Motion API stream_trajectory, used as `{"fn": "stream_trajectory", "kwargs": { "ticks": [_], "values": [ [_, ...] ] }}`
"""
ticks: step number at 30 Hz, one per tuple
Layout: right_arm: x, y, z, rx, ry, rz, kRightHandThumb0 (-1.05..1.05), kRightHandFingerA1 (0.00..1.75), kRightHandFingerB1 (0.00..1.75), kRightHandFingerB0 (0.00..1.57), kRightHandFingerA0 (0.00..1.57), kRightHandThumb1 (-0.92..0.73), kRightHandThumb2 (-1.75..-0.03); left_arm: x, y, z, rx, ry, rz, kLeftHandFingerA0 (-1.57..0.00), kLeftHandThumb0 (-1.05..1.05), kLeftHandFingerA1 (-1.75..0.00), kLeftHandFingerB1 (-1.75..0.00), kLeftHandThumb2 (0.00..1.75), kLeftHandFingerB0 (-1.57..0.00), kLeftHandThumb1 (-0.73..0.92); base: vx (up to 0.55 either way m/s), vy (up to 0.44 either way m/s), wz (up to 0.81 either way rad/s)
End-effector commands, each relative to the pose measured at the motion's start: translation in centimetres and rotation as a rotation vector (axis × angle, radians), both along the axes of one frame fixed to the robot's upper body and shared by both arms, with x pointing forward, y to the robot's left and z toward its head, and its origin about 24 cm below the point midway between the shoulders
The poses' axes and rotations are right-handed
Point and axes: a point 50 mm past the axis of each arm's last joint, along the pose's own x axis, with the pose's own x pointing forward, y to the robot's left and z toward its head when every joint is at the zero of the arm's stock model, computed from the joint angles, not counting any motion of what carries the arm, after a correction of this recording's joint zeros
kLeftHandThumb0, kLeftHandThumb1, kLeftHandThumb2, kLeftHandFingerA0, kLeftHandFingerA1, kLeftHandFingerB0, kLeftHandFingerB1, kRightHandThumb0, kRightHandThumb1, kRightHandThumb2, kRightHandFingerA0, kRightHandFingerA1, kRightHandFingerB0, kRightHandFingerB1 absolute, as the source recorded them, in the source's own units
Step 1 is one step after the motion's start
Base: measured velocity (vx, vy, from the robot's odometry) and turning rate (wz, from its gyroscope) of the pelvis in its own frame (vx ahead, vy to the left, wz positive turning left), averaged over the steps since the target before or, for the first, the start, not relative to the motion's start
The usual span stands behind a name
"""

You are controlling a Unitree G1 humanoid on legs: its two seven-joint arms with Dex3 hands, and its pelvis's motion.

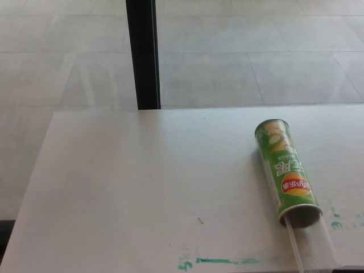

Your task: Use the right hand as a fist to push the chips tray inside its container kept in the middle of the desk

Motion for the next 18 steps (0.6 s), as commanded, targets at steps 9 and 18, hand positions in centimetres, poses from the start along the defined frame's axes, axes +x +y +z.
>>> {"fn": "stream_trajectory", "kwargs": {
  "ticks": [9,18],
  "values": [
    [2.9,-1.0,-6.1,-0.758,0.050,0.029,-0.64,0.83,0.46,0.60,0.78,-0.81,-0.64,0.4,0.7,0.9,0.030,-0.026,-0.007,-0.50,-0.64,-0.57,-0.41,0.63,-0.38,0.76,0.00,0.000,0.00],
    [3.4,-1.6,-7.8,-0.809,0.070,0.015,-0.64,0.89,0.48,0.64,0.78,-0.79,-0.63,0.6,0.9,1.2,0.036,-0.027,-0.031,-0.47,-0.64,-0.54,-0.41,0.63,-0.36,0.78,0.00,0.000,0.00]
  ]
}}
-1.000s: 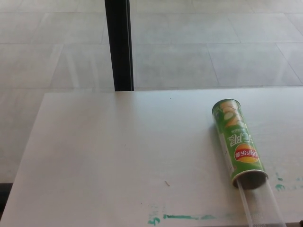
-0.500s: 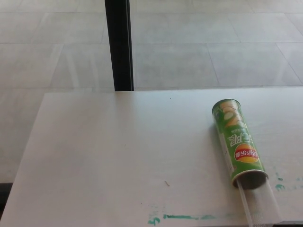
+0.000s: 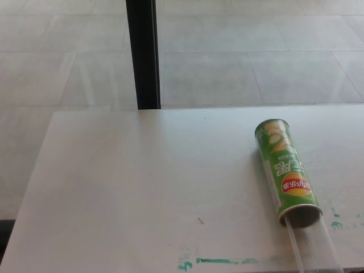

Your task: Use the right hand as a fist to push the chips tray inside its container kept in the middle of the desk

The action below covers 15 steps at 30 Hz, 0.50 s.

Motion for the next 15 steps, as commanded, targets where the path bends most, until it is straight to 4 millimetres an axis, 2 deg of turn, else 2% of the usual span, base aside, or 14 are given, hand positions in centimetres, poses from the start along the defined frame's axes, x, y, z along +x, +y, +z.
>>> {"fn": "stream_trajectory", "kwargs": {
  "ticks": [1,2,3,4,5,6,7,8,9,10,13,14,15],
  "values": [
    [1.1,-1.7,-4.5,-0.567,0.007,0.025,-0.64,0.87,0.48,0.64,0.79,-0.79,-0.63,0.0,0.9,1.1,0.031,-0.027,-0.007,-0.47,-0.64,-0.54,-0.42,0.63,-0.37,0.76,0.00,0.000,0.00],
    [1.1,-1.8,-4.6,-0.567,0.009,0.023,-0.63,0.91,0.49,0.64,0.81,-0.78,-0.63,0.0,0.8,1.1,0.027,-0.024,-0.004,-0.45,-0.63,-0.54,-0.40,0.63,-0.36,0.76,0.00,0.000,0.00],
    [1.1,-1.8,-4.7,-0.566,-0.004,0.021,-0.58,0.90,0.64,0.57,0.81,-0.61,-1.04,0.0,0.8,1.0,0.029,-0.018,-0.003,-0.43,-0.66,-0.62,-0.53,0.97,-0.32,0.61,0.00,0.000,0.00],
    [1.2,-1.8,-4.8,-0.569,-0.004,0.011,-0.64,0.94,0.49,0.65,0.83,-0.77,-0.63,0.1,0.8,1.0,0.037,-0.007,-0.021,-0.48,-0.64,-0.55,-0.41,0.63,-0.38,0.77,0.00,0.000,0.00],
    [1.2,-1.8,-4.9,-0.578,-0.006,0.009,-0.64,0.98,0.49,0.64,0.84,-0.77,-0.63,0.0,0.8,1.0,0.036,-0.009,-0.021,-0.44,-0.67,-0.63,-0.53,0.97,-0.32,0.61,0.00,0.000,0.00],
    [1.2,-1.8,-5.0,-0.582,-0.007,0.009,-0.64,0.98,0.49,0.64,0.84,-0.77,-0.63,0.0,0.8,1.0,0.035,-0.011,-0.019,-0.44,-0.67,-0.63,-0.53,0.97,-0.32,0.61,0.00,0.000,0.00],
    [1.4,-1.8,-5.1,-0.586,-0.005,0.007,-0.65,0.94,0.50,0.64,0.81,-0.77,-0.64,0.1,0.8,1.0,0.038,-0.017,-0.014,-0.49,-0.65,-0.55,-0.41,0.62,-0.38,0.76,0.00,0.000,0.00],
    [1.4,-1.9,-5.2,-0.580,-0.018,0.006,-0.65,0.99,0.51,0.67,0.83,-0.76,-0.63,0.0,0.8,1.0,0.036,-0.018,-0.007,-0.50,-0.64,-0.56,-0.41,0.62,-0.39,0.76,0.00,0.000,0.00],
    [1.5,-1.9,-5.3,-0.592,-0.037,0.005,-0.68,1.09,0.50,0.67,0.80,-0.77,-0.62,0.0,0.8,1.0,0.035,-0.016,-0.010,-0.44,-0.67,-0.63,-0.53,0.97,-0.32,0.61,0.00,0.000,0.00],
    [1.6,-2.0,-5.4,-0.599,-0.047,0.003,-0.66,1.10,0.51,0.65,0.81,-0.76,-0.63,0.0,0.9,1.1,0.039,-0.012,-0.012,-0.50,-0.65,-0.57,-0.41,0.62,-0.39,0.76,0.00,0.000,0.00],
    [1.9,-2.1,-5.2,-0.615,-0.037,-0.013,-0.67,1.01,0.51,0.64,0.76,-0.77,-0.64,-0.1,0.9,1.0,0.032,-0.023,0.002,-0.50,-0.64,-0.59,-0.43,0.62,-0.40,0.76,0.00,0.000,0.00],
    [2.3,-2.0,-4.9,-0.653,-0.048,-0.014,-0.66,1.20,0.62,0.64,0.74,-0.78,-0.64,-0.1,0.8,1.0,0.030,-0.022,-0.005,-0.49,-0.64,-0.56,-0.41,0.62,-0.38,0.76,0.00,0.000,0.00],
    [2.4,-2.0,-4.9,-0.648,-0.062,-0.022,-0.65,1.23,0.67,0.65,0.73,-0.77,-0.64,-0.1,0.8,1.1,0.032,-0.018,-0.010,-0.49,-0.64,-0.54,-0.41,0.63,-0.38,0.77,0.00,0.000,0.00]
  ]
}}
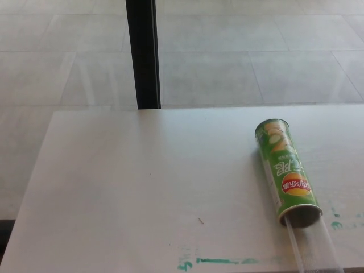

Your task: Use the right hand as a fist to push the chips tray inside its container kept in the middle of the desk

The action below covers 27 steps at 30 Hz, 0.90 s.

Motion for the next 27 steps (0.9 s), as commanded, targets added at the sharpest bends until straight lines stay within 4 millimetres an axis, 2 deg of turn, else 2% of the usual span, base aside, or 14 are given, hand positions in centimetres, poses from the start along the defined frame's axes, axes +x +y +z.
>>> {"fn": "stream_trajectory", "kwargs": {
  "ticks": [1,2,3,4,5,10,11,12,13,14,23,24,25,27],
  "values": [
    [1.6,-1.8,-1.6,-0.455,-0.119,0.017,-0.65,1.19,0.61,0.64,0.75,-0.78,-0.64,-0.1,0.9,1.1,0.029,-0.024,-0.009,-0.46,-0.64,-0.55,-0.41,0.63,-0.36,0.76,0.00,0.000,0.00],
    [1.8,-1.8,-1.5,-0.456,-0.118,0.012,-0.60,1.05,0.71,0.59,0.80,-0.65,-1.07,-0.1,0.8,1.1,0.027,-0.028,-0.014,-0.45,-0.65,-0.56,-0.41,0.64,-0.35,0.78,0.00,0.000,0.00],
    [1.8,-1.8,-1.5,-0.459,-0.118,0.011,-0.60,1.05,0.71,0.59,0.80,-0.65,-1.07,-0.1,0.8,1.1,0.032,-0.022,-0.028,-0.45,-0.65,-0.56,-0.41,0.64,-0.35,0.78,0.00,0.000,0.00],
    [2.0,-1.8,-1.4,-0.491,-0.107,0.005,-0.66,1.26,0.54,0.58,0.71,-0.80,-0.65,-0.1,0.9,1.1,0.033,-0.021,-0.026,-0.43,-0.66,-0.64,-0.53,0.99,-0.29,0.61,0.00,0.000,0.00],
    [2.1,-1.8,-1.5,-0.491,-0.109,0.003,-0.66,1.24,0.59,0.62,0.75,-0.78,-0.64,-0.1,0.9,1.1,0.034,-0.019,-0.017,-0.49,-0.64,-0.55,-0.40,0.63,-0.39,0.77,0.00,0.000,0.00],
    [2.6,-1.5,-1.0,-0.479,-0.135,-0.002,-0.65,1.34,0.53,0.58,0.75,-0.79,-0.65,-0.5,0.8,0.9,0.036,-0.006,-0.008,-0.44,-0.66,-0.62,-0.53,0.97,-0.32,0.61,0.00,0.000,0.00],
    [3.0,-1.2,-0.5,-0.485,-0.147,-0.012,-0.65,1.23,0.56,0.61,0.74,-0.79,-0.64,-0.5,0.8,0.9,0.031,-0.018,0.011,-0.49,-0.65,-0.55,-0.41,0.62,-0.38,0.76,0.00,0.000,0.00],
    [3.0,-1.2,-0.5,-0.486,-0.147,-0.012,-0.65,1.23,0.56,0.61,0.74,-0.79,-0.64,-0.5,0.8,0.9,0.030,-0.018,0.011,-0.49,-0.65,-0.55,-0.41,0.62,-0.38,0.76,0.00,0.000,0.00],
    [3.2,-1.1,-0.1,-0.473,-0.176,-0.008,-0.61,1.01,0.66,0.58,0.80,-0.65,-1.06,-0.5,0.8,0.9,0.037,-0.006,0.008,-0.51,-0.65,-0.54,-0.41,0.62,-0.39,0.75,0.00,0.000,0.00],
    [3.4,-1.1,0.3,-0.472,-0.195,-0.008,-0.66,1.10,0.53,0.64,0.75,-0.79,-0.63,-0.5,0.8,0.9,0.039,-0.001,0.006,-0.51,-0.65,-0.55,-0.41,0.62,-0.40,0.76,0.00,0.000,0.00],
    [4.4,-0.7,2.5,-0.433,-0.280,-0.031,-0.67,0.93,0.47,0.63,0.78,-0.81,-0.64,-0.5,0.8,0.9,0.034,-0.006,0.004,-0.49,-0.65,-0.55,-0.40,0.62,-0.38,0.75,0.00,0.000,0.00],
    [4.5,-0.8,2.8,-0.431,-0.290,-0.038,-0.67,1.00,0.46,0.63,0.78,-0.81,-0.65,-0.5,0.8,0.9,0.033,-0.012,0.007,-0.44,-0.68,-0.62,-0.53,0.96,-0.32,0.60,0.00,0.000,0.00],
    [4.7,-0.9,2.9,-0.444,-0.289,-0.046,-0.67,1.03,0.46,0.65,0.78,-0.81,-0.65,-0.5,0.8,0.9,0.031,-0.013,0.005,-0.48,-0.65,-0.53,-0.40,0.62,-0.37,0.76,0.00,0.000,0.00],
    [4.7,-0.9,3.0,-0.447,-0.293,-0.045,-0.67,1.04,0.47,0.65,0.78,-0.81,-0.64,-0.6,0.7,0.8,0.030,-0.011,0.005,-0.49,-0.65,-0.55,-0.40,0.62,-0.38,0.76,0.00,0.000,0.00]
  ]
}}
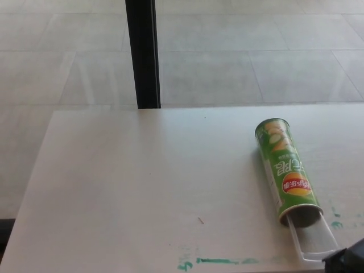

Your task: Use the right hand as a fist to push the chips tray inside its container kept in the middle of the desk

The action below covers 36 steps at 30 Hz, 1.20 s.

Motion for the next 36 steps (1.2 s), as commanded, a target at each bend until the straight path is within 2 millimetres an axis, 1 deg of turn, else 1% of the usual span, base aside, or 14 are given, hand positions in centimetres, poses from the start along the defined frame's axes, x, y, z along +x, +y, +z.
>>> {"fn": "stream_trajectory", "kwargs": {
  "ticks": [1,5,6,11,12,14,16,17,18,21,23,25,26,36],
  "values": [
    [0.6,-0.8,1.1,-0.068,-0.069,-0.041,-0.67,1.04,0.47,0.65,0.78,-0.81,-0.64,-0.1,0.6,0.8,0.028,-0.020,0.001,-0.49,-0.65,-0.55,-0.40,0.62,-0.38,0.76,0.00,0.000,0.00],
    [0.8,-0.7,1.3,-0.065,-0.067,-0.055,-0.65,0.88,0.45,0.65,0.82,-0.80,-0.64,-0.2,0.6,0.7,0.018,-0.027,0.018,-0.50,-0.65,-0.55,-0.41,0.62,-0.40,0.75,0.00,0.000,0.00],
    [0.8,-0.6,1.5,-0.044,-0.070,-0.053,-0.65,0.85,0.45,0.64,0.83,-0.79,-0.64,-0.2,0.6,0.7,0.025,-0.016,-0.006,-0.43,-0.65,-0.62,-0.53,0.97,-0.32,0.60,0.00,0.000,0.00],
    [1.1,-0.6,1.5,-0.032,-0.076,-0.059,-0.65,0.93,0.46,0.66,0.80,-0.78,-0.64,-0.2,0.6,0.8,0.024,-0.019,-0.008,-0.48,-0.64,-0.54,-0.40,0.63,-0.36,0.76,0.00,0.000,0.00],
    [1.2,-0.6,1.5,-0.027,-0.078,-0.064,-0.64,0.95,0.46,0.66,0.80,-0.78,-0.64,-0.1,0.6,0.8,0.032,-0.005,-0.026,-0.43,-0.65,-0.62,-0.52,0.98,-0.30,0.61,0.00,0.000,0.00],
    [1.4,-0.7,1.2,-0.033,-0.083,-0.068,-0.64,0.96,0.46,0.67,0.80,-0.77,-0.64,-0.2,0.6,0.7,0.018,-0.032,0.027,-0.51,-0.65,-0.54,-0.41,0.62,-0.40,0.74,0.00,0.000,0.00],
    [1.7,-0.7,0.9,-0.021,-0.071,-0.080,-0.59,0.94,0.63,0.59,0.81,-0.64,-1.06,-0.2,0.6,0.6,0.018,-0.033,0.020,-0.50,-0.66,-0.57,-0.41,0.62,-0.38,0.74,0.00,0.000,0.00],
    [1.8,-0.6,0.6,-0.026,-0.053,-0.095,-0.64,1.07,0.45,0.65,0.77,-0.79,-0.64,-0.2,0.6,0.7,0.015,-0.027,0.012,-0.44,-0.69,-0.63,-0.53,0.96,-0.32,0.60,0.00,0.000,0.00],
    [1.9,-0.4,0.3,-0.013,-0.048,-0.096,-0.63,1.17,0.48,0.68,0.82,-0.78,-0.63,-0.1,0.5,0.7,0.023,-0.012,-0.006,-0.47,-0.66,-0.53,-0.39,0.63,-0.35,0.77,0.00,0.000,0.00],
    [1.9,-0.3,-0.2,-0.007,-0.040,-0.098,-0.62,1.13,0.47,0.68,0.82,-0.77,-0.63,-0.2,0.6,0.8,0.026,-0.011,-0.010,-0.47,-0.65,-0.55,-0.40,0.63,-0.38,0.77,0.00,0.000,0.00],
    [2.1,0.3,-0.6,0.030,-0.039,-0.100,-0.62,0.98,0.46,0.65,0.85,-0.76,-0.63,-0.2,0.6,0.8,0.028,-0.013,-0.013,-0.44,-0.66,-0.63,-0.53,0.98,-0.32,0.61,0.00,0.000,0.00],
    [2.2,0.5,-0.7,0.034,-0.029,-0.112,-0.59,0.89,0.62,0.56,0.80,-0.64,-1.04,-0.2,0.8,0.9,0.017,-0.034,0.015,-0.49,-0.63,-0.58,-0.42,0.63,-0.38,0.77,0.00,0.000,0.00],
    [2.4,0.6,-0.7,0.037,-0.033,-0.115,-0.61,0.86,0.45,0.66,0.84,-0.76,-0.63,-0.3,0.8,0.9,0.021,-0.024,0.005,-0.47,-0.64,-0.55,-0.40,0.64,-0.37,0.77,0.00,0.000,0.00],
    [3.0,2.1,-1.1,0.115,-0.046,-0.154,-0.61,1.07,0.45,0.65,0.86,-0.75,-0.63,-0.3,0.8,0.9,0.030,-0.001,0.000,-0.47,-0.63,-0.52,-0.39,0.63,-0.38,0.77,0.00,0.000,0.00]
  ]
}}
